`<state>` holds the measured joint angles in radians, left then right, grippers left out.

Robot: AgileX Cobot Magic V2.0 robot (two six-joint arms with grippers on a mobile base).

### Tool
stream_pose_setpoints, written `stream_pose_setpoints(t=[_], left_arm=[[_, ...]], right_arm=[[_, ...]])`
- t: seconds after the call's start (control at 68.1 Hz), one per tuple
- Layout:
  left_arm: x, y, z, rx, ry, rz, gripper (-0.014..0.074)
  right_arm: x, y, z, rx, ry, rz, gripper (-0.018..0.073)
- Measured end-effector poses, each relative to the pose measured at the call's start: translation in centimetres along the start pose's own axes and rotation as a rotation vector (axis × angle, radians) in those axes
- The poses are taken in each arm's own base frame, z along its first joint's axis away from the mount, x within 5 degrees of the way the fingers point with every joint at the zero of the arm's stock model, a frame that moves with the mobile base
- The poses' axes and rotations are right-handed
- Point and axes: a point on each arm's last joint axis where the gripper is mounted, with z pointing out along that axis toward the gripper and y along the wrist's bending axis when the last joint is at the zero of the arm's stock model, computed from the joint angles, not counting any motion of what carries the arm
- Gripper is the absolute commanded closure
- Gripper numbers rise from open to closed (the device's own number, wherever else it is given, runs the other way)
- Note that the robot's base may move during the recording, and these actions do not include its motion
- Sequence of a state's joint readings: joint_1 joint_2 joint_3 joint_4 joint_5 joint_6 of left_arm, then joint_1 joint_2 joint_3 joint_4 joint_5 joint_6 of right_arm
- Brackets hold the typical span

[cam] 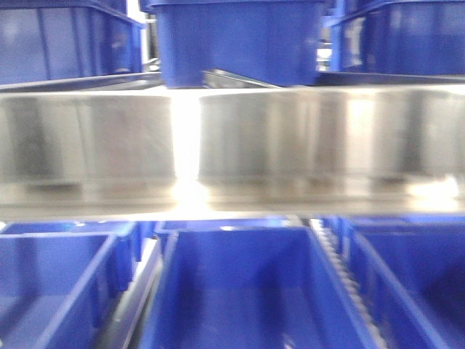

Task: Move two blue bins to right shelf middle
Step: 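Back the base away from the shelf holding the bin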

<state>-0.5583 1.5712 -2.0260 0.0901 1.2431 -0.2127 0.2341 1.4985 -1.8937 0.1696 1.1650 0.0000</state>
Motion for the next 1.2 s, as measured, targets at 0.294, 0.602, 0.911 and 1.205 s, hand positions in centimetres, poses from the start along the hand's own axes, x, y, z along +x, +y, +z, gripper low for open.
stream_pose_setpoints(t=[0.294, 0.602, 0.911, 1.205], left_arm=[[-0.02, 0.09, 0.0, -0.01, -0.002, 0.004, 0.0707], [-0.02, 0.11, 0.0, -0.012, -0.003, 0.004, 0.0707], [-0.02, 0.11, 0.0, -0.012, -0.003, 0.004, 0.0707], [-0.02, 0.11, 0.0, -0.012, -0.003, 0.004, 0.0707]], right_arm=[[-0.07, -0.03, 0.66, -0.008, 0.006, 0.006, 0.0716], [-0.07, -0.01, 0.65, -0.009, 0.006, 0.007, 0.0716], [-0.07, -0.01, 0.65, -0.009, 0.006, 0.007, 0.0716], [-0.07, -0.01, 0.65, -0.009, 0.006, 0.007, 0.0716]])
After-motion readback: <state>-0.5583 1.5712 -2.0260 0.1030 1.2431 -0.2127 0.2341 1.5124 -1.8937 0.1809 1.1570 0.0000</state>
